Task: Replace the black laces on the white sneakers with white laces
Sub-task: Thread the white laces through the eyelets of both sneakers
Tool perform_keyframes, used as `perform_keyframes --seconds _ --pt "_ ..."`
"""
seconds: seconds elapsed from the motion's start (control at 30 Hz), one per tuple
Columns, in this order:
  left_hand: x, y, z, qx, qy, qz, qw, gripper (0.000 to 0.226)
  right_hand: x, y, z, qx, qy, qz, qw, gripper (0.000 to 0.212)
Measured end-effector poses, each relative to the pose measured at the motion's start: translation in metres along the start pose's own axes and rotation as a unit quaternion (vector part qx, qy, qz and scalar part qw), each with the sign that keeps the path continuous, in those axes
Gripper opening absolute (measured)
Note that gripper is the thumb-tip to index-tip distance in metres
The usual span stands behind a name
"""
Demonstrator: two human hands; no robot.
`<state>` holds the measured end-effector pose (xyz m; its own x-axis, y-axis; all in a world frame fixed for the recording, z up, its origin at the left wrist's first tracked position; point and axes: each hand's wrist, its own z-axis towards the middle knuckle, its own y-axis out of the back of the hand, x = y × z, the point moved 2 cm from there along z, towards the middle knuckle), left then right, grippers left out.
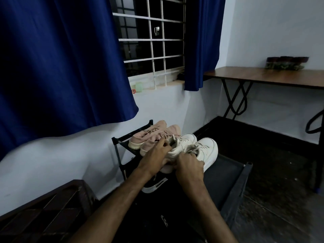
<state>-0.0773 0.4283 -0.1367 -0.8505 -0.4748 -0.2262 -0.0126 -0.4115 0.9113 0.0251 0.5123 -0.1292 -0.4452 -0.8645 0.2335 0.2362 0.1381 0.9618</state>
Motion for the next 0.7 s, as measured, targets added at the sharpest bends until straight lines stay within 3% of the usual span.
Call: perform_keyframes --seconds 0.23,0.4,0.53,0.6,0.7 --pt "0.0 -0.001 -0.007 -0.024 -0.015 -0.003 1.0 0.054 0.002 -0.012 0.001 -0.026 -0.002 -0.031 0.999 0.02" --pt "0.006 -0.015 -0.009 0.001 -0.053 0.011 0.999 0.073 -0.01 -0.016 0.006 0.024 -0.006 -0.04 0.999 0.011" --pt "0.021 -0.021 -0.005 0.012 -0.056 -0.025 0.998 0.066 -0.002 -0.023 0.026 0.084 -0.031 -0.039 0.995 0.01" --pt "0.022 -0.025 -0.008 0.029 -0.036 -0.064 0.997 0.064 0.005 -0.03 0.029 0.12 -0.061 -0.073 0.988 0.019" --pt "0.018 -0.012 -0.009 0.126 0.003 -0.116 0.985 0.067 0.009 -0.026 0.028 0.131 -0.102 -0.118 0.979 0.033"
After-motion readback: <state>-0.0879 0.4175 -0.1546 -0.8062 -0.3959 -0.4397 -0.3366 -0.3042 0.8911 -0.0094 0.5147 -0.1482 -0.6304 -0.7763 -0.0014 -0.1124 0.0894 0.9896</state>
